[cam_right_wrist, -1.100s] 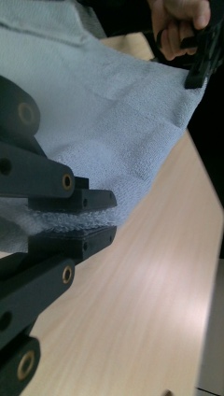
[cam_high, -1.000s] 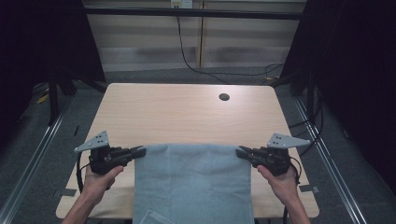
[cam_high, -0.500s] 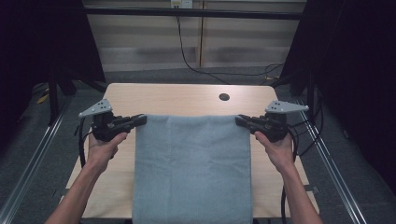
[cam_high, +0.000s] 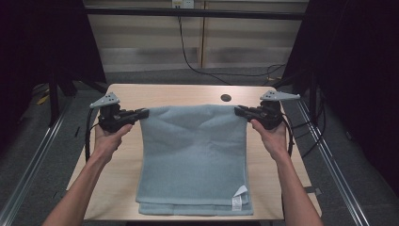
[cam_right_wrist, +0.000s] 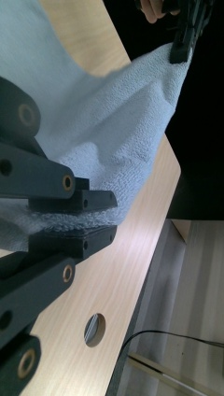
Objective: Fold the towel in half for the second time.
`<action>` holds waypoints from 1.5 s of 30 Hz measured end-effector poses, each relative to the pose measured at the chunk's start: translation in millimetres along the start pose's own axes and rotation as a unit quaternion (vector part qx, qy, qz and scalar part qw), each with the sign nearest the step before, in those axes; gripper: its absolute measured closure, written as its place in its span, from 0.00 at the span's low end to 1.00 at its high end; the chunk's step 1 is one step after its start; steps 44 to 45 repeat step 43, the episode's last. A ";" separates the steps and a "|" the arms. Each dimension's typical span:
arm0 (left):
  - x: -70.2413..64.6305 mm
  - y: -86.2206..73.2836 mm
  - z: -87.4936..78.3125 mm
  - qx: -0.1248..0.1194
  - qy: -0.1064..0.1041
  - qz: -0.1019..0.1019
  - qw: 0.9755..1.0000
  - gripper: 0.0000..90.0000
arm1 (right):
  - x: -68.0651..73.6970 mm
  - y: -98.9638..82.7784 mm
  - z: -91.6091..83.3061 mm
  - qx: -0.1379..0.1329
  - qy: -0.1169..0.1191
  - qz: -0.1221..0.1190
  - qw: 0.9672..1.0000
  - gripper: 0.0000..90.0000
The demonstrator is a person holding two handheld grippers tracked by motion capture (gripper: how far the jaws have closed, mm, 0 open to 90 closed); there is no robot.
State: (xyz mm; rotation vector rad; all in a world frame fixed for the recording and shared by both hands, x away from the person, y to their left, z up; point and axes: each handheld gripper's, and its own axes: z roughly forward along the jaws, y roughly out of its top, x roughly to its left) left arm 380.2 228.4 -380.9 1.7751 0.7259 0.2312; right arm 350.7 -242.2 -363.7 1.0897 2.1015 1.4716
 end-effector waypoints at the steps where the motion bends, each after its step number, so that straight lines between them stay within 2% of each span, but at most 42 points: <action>1: -1.5 -2.4 -2.5 -0.003 -0.005 -0.002 1.000 0.94 | 2.9 -2.8 -2.8 -0.002 0.005 -0.005 1.000 0.93; 3: -7.8 -11.9 -10.5 -0.006 -0.015 0.002 1.000 0.94 | 9.3 -10.3 -9.6 0.000 0.013 -0.011 1.000 0.93; 6: -13.2 -25.7 -17.2 0.000 -0.016 0.005 1.000 0.94 | 18.6 -26.8 -21.4 0.010 0.024 -0.020 0.999 0.92; 7: -15.4 -30.3 -19.3 0.001 -0.020 0.004 1.000 0.94 | 21.4 -32.8 -24.3 0.014 0.028 -0.020 0.999 0.92; 9: -21.1 -37.5 -23.3 0.007 -0.014 0.010 1.000 0.94 | 29.3 -47.0 -29.5 0.023 0.035 -0.022 0.999 0.92; 10: -24.6 -42.3 -25.7 0.006 -0.022 0.008 1.000 0.94 | 31.9 -51.6 -31.2 0.025 0.036 -0.022 0.999 0.92; 17: -46.7 -70.7 -42.4 0.022 -0.038 0.013 0.999 0.93 | 57.5 -84.6 -49.6 0.035 0.049 -0.021 0.998 0.91; 20: -56.0 -86.7 -49.8 0.031 -0.052 -0.002 0.998 0.92 | 68.7 -96.3 -59.1 0.038 0.055 -0.021 0.998 0.89; 21: -59.1 -93.4 -51.9 0.040 -0.057 -0.001 0.998 0.91 | 72.1 -101.6 -61.6 0.040 0.059 -0.017 0.997 0.88; 22: -61.6 -100.4 -53.7 0.049 -0.059 -0.002 0.997 0.91 | 76.0 -107.8 -63.5 0.047 0.066 -0.016 0.997 0.87; 24: -67.2 -114.6 -58.1 0.056 -0.075 -0.016 0.995 0.88 | 83.2 -121.1 -66.8 0.067 0.070 -0.017 0.995 0.81; 25: -69.2 -117.6 -60.1 0.054 -0.079 -0.018 0.995 0.86 | 86.9 -128.7 -69.5 0.070 0.082 -0.013 0.994 0.79; 27: -71.6 -119.2 -64.9 0.049 -0.103 -0.028 0.993 0.78 | 90.7 -136.0 -75.6 0.061 0.086 -0.004 0.994 0.74; 28: -70.9 -117.8 -67.5 0.039 -0.092 -0.030 0.995 0.75 | 91.8 -137.6 -79.4 0.054 0.086 0.003 0.995 0.71; 30: -66.1 -115.6 -67.9 0.034 -0.074 -0.040 0.996 0.69 | 90.5 -137.2 -85.9 0.042 0.070 0.002 0.997 0.69; 31: -62.4 -114.8 -67.0 0.033 -0.059 -0.041 0.997 0.67 | 88.0 -136.8 -87.2 0.037 0.062 0.010 0.997 0.67; 33: -54.1 -114.6 -63.7 0.041 -0.036 -0.042 0.998 0.60 | 81.7 -137.9 -87.1 0.031 0.043 0.017 0.998 0.65; 34: -50.0 -115.6 -62.4 0.040 -0.016 -0.045 0.998 0.58 | 78.1 -139.5 -86.2 0.027 0.038 0.022 0.999 0.63; 35: -44.9 -117.0 -61.0 0.047 0.002 -0.050 0.998 0.55 | 74.9 -141.4 -85.3 0.025 0.029 0.031 0.999 0.61; 38: -36.3 -123.6 -59.8 0.056 0.031 -0.054 0.996 0.45 | 67.0 -146.3 -83.3 0.018 0.006 0.047 0.999 0.54; 40: -31.4 -129.1 -60.8 0.060 0.051 -0.069 0.995 0.41 | 63.0 -147.9 -83.0 0.011 -0.004 0.055 0.998 0.51; 42: -30.9 -129.6 -62.8 0.060 0.061 -0.072 0.994 0.36 | 61.4 -148.8 -83.5 0.009 -0.011 0.057 0.998 0.48; 43: -31.5 -129.2 -64.8 0.050 0.062 -0.076 0.994 0.34 | 60.9 -149.1 -83.6 0.009 -0.013 0.056 0.998 0.47; 45: -31.5 -129.2 -64.8 0.050 0.062 -0.076 0.994 0.34 | 60.9 -149.1 -83.6 0.009 -0.013 0.056 0.998 0.47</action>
